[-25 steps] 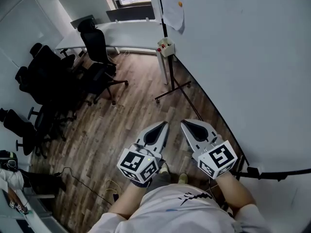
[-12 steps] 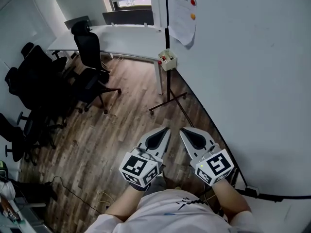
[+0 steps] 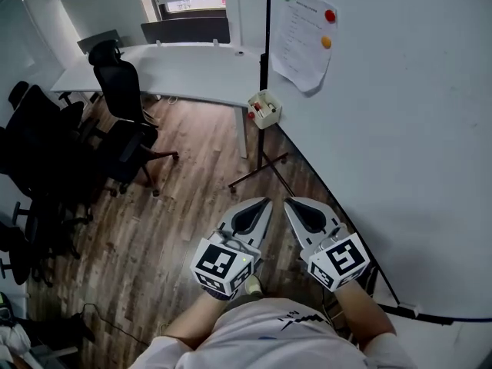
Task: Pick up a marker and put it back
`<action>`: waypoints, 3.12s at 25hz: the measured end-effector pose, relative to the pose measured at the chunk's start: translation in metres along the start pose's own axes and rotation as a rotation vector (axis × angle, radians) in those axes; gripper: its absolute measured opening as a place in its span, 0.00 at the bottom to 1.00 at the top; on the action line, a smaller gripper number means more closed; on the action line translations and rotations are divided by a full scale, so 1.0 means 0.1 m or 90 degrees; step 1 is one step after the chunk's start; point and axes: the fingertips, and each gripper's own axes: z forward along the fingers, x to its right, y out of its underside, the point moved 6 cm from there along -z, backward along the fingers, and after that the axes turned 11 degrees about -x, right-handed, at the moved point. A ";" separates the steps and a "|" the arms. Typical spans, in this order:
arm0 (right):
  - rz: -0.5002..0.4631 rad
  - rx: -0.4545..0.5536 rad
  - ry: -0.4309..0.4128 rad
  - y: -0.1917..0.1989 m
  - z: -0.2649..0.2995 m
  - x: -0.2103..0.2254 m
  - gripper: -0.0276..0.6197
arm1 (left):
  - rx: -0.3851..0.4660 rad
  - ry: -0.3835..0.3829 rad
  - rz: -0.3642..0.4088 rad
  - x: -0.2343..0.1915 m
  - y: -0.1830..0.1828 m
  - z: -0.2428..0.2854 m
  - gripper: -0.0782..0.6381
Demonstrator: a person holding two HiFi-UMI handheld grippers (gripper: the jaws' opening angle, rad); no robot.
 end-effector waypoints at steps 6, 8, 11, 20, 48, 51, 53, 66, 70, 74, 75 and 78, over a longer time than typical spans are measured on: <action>-0.004 -0.027 0.015 -0.03 0.40 0.23 0.06 | -0.008 0.012 -0.007 -0.37 -0.03 0.22 0.13; -0.007 -0.031 0.020 -0.02 0.55 0.35 0.06 | -0.009 0.008 -0.011 -0.51 -0.02 0.32 0.13; -0.020 -0.039 0.022 0.00 0.82 0.55 0.06 | -0.011 -0.001 -0.016 -0.75 -0.04 0.49 0.13; -0.043 -0.068 0.022 0.02 1.69 1.38 0.06 | -0.027 -0.040 -0.006 -1.36 -0.28 1.30 0.13; -0.106 -0.339 0.254 0.87 3.50 2.67 0.22 | -0.126 0.050 -0.035 -2.96 -0.24 2.33 0.13; -0.108 -0.355 0.269 0.92 3.54 2.70 0.22 | -0.131 0.063 -0.037 -3.01 -0.25 2.40 0.13; -0.107 -0.363 0.280 0.94 3.54 2.72 0.21 | -0.134 0.069 -0.036 -3.03 -0.26 2.44 0.13; -0.068 -0.313 0.280 0.70 3.36 2.78 0.16 | -0.129 0.063 -0.036 -2.97 -0.30 2.52 0.13; -0.054 -0.271 0.263 0.49 3.26 2.71 0.16 | -0.119 0.052 -0.032 -2.94 -0.36 2.50 0.13; -0.042 -0.220 0.243 0.26 3.12 2.61 0.16 | -0.112 0.039 -0.029 -2.90 -0.41 2.48 0.13; -0.038 -0.209 0.237 0.21 3.08 2.58 0.16 | -0.108 0.035 -0.028 -2.89 -0.44 2.47 0.13; -0.033 -0.172 0.217 0.04 3.02 2.53 0.16 | -0.087 0.024 -0.022 -2.86 -0.56 2.45 0.13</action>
